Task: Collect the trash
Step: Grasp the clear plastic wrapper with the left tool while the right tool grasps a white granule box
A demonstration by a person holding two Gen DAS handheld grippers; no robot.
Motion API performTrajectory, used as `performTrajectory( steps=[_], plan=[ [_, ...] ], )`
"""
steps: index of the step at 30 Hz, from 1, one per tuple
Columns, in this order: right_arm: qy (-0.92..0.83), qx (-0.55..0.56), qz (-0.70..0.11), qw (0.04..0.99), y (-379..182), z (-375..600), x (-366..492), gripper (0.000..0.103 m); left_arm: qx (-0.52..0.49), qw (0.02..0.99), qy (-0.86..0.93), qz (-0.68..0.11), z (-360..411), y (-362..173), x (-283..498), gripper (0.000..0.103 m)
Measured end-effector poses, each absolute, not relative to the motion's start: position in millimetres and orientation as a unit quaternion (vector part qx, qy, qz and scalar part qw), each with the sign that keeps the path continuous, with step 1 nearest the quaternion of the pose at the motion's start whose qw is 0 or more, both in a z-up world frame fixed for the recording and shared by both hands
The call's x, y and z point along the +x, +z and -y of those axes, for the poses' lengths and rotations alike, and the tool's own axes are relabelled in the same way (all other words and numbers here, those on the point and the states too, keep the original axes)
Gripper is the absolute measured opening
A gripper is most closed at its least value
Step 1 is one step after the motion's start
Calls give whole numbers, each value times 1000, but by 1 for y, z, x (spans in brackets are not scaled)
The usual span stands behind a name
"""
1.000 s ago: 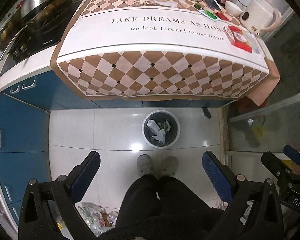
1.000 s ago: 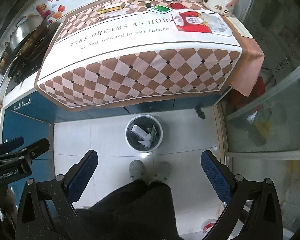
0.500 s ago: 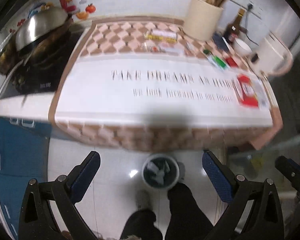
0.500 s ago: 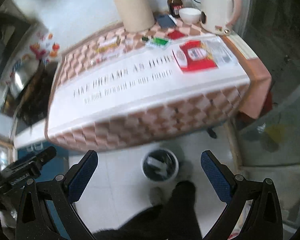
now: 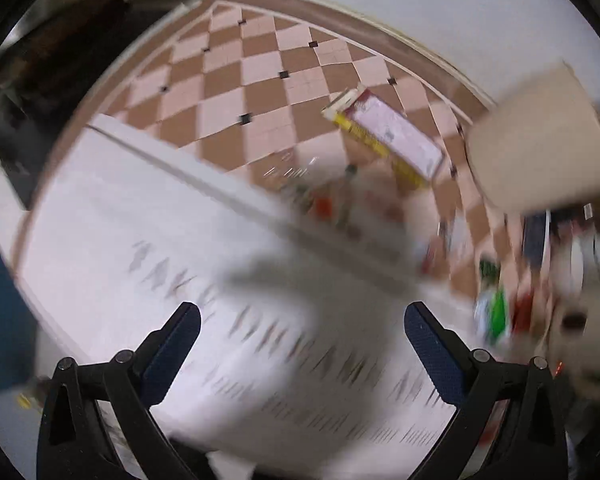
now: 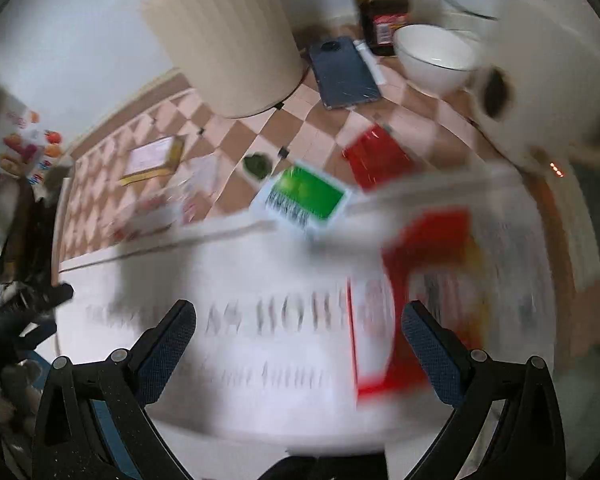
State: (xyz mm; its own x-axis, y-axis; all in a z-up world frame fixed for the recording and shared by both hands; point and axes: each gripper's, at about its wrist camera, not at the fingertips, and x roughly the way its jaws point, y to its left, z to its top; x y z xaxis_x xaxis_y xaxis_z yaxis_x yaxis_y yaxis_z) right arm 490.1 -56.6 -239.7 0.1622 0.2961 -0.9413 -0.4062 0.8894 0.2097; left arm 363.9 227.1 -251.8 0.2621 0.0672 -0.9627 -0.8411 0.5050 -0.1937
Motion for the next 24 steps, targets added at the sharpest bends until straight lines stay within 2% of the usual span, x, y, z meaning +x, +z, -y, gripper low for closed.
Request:
performTrajectory(
  steps=[5,6,9,11,12,13,15,16,18,19,24],
  plan=[
    [245,-104,-617,741,-289,8,559,103,-389,676,335,-528,-256,-294,419,102],
    [246,-120,-617,737,-299,0,566,103,-387,672,337,-534,-260,-302,426,97],
    [247,-169,-618,727,-324,-20,579,102,-369,665,341,-552,-266,-319,438,64],
    [252,-177,-625,718,-336,-24,581,95,-332,683,352,-547,-263,-316,442,37],
    [255,-190,-610,726,-336,-27,576,92,-318,686,355,-550,-261,-316,443,12],
    [254,-208,-599,731,-337,-29,572,89,-312,690,351,-551,-259,-317,443,1],
    [255,-220,-578,744,-338,-30,566,84,-297,695,350,-553,-255,-319,440,0],
    [257,-217,-568,751,-336,-28,564,75,-289,697,352,-554,-252,-319,438,0],
    [259,-211,-554,763,-331,-25,563,31,-277,701,353,-555,-246,-319,431,0],
    [262,-199,-559,761,-330,-23,566,2,-271,704,353,-554,-242,-317,428,0],
    [287,-110,-571,761,-318,-3,577,2,-245,731,351,-532,-219,-291,398,0]
  ],
)
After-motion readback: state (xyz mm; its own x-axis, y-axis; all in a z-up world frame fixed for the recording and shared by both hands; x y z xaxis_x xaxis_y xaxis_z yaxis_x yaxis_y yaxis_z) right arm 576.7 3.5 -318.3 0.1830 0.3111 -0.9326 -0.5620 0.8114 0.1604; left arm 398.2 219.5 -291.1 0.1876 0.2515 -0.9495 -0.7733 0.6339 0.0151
